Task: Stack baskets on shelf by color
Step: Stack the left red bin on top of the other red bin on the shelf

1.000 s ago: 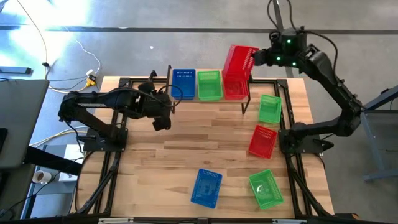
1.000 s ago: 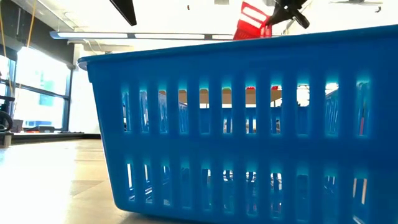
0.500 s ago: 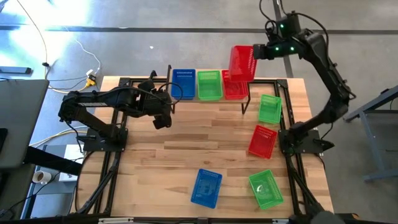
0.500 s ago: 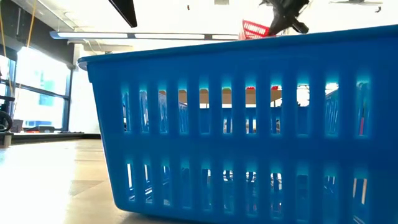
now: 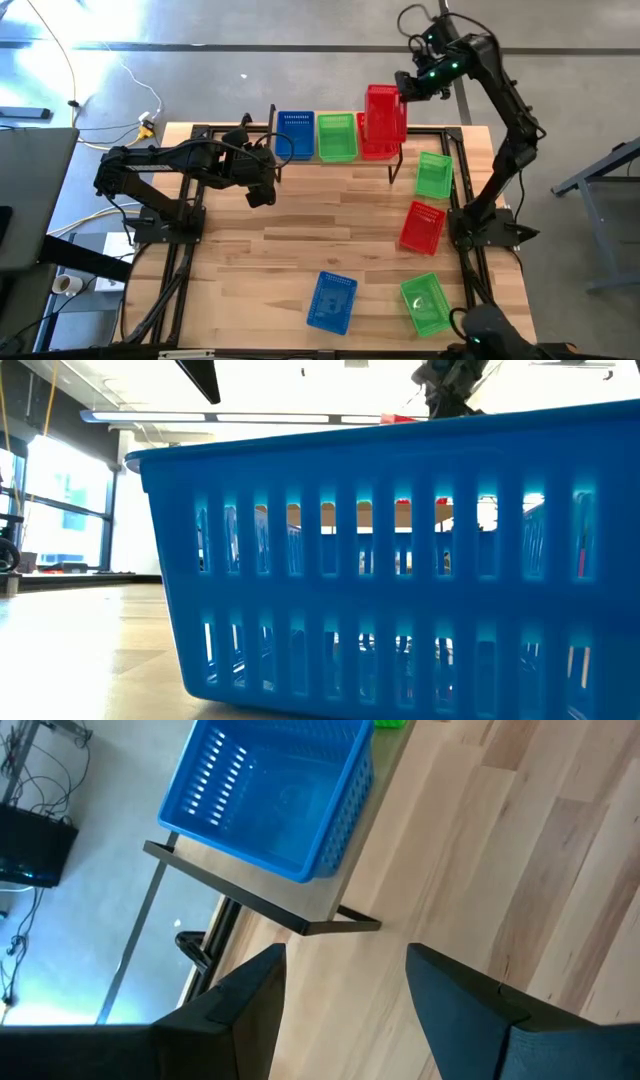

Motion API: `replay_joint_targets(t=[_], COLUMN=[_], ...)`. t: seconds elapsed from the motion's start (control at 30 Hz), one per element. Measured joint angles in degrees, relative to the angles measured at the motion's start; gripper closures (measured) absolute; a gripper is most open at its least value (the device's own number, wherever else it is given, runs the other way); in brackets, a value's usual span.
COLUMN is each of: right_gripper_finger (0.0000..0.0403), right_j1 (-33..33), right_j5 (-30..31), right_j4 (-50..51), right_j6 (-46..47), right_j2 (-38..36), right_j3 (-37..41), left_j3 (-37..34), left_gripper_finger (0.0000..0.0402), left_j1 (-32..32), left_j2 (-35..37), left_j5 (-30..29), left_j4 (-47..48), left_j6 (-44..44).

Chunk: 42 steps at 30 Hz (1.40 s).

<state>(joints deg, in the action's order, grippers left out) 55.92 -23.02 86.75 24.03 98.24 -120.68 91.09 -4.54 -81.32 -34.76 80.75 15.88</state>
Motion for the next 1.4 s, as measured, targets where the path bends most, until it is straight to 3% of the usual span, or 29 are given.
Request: replay_joint_targets(t=[0.83,1.4], right_gripper_finger=[0.0403,0.0403], right_j1=[-0.8,-1.2], right_j5=[0.5,3.1], right_j4=[3.2,3.3], right_j6=[-0.4,3.2], right_j2=[7.6,8.4], right_j3=[0.8,0.8], left_j3=[0.0,0.0], left_gripper_finger=[0.0204,0.0204], left_j1=[0.0,0.1], left_j2=[0.0,0.0], left_j5=[0.0,0.1], left_j4=[0.0,0.2], left_j6=[0.0,0.0])
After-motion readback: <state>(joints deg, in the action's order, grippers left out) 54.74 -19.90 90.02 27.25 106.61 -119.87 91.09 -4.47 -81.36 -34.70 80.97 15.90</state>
